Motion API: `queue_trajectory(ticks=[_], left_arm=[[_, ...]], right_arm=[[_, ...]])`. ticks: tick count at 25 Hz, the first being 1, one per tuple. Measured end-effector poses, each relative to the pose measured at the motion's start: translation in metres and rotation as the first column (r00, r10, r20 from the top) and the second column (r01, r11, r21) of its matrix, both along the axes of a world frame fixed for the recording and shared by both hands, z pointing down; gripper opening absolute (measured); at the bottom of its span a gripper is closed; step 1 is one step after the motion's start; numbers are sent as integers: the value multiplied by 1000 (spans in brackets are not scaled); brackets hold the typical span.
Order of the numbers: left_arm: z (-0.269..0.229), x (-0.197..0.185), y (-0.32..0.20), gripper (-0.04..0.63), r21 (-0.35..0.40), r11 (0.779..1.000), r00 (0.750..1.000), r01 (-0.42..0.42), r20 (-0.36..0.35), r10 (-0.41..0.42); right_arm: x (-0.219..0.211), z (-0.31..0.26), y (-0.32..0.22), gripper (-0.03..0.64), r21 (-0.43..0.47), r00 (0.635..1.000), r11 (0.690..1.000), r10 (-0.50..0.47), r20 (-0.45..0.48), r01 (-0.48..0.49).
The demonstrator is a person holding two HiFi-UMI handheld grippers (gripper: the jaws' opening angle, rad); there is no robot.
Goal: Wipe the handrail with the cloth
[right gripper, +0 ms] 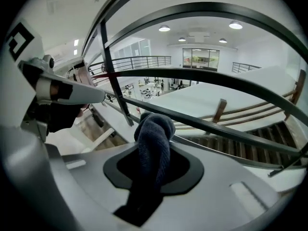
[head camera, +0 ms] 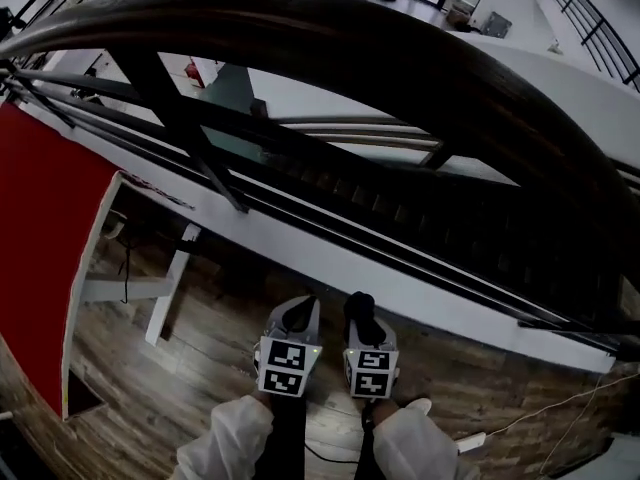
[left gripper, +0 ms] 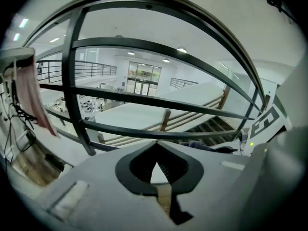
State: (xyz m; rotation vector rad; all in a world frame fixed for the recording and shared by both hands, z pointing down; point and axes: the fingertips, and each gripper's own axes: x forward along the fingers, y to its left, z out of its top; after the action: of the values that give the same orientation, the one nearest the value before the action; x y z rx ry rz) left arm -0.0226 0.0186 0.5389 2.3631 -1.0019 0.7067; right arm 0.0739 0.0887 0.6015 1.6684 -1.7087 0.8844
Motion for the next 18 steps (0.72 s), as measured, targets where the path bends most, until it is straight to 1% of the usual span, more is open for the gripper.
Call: queue_trajectory(ticks=[4,7,9,13,18], left_arm=[[17,-67,-33,2,-3,995,995,98,2,-98],[29,-108,-47,3,-11,987,987,163,15,-163],[39,-133,-58,2,-15,980,980,197,24,-196],[65,-176,-80,2,-21,973,973,229,41,-228],[95,-207,-104,2,-27,968,967,249,58,-247]], right_arm=[[-67,11,-42,94,13,995,996,-92,27,92],[-98,24,-65,94,4,989,990,-142,42,142],[-110,34,-81,94,-4,989,990,-141,50,142],[-133,57,-114,94,-8,991,993,-119,56,120],[-153,85,-154,94,-8,990,990,-140,33,141]])
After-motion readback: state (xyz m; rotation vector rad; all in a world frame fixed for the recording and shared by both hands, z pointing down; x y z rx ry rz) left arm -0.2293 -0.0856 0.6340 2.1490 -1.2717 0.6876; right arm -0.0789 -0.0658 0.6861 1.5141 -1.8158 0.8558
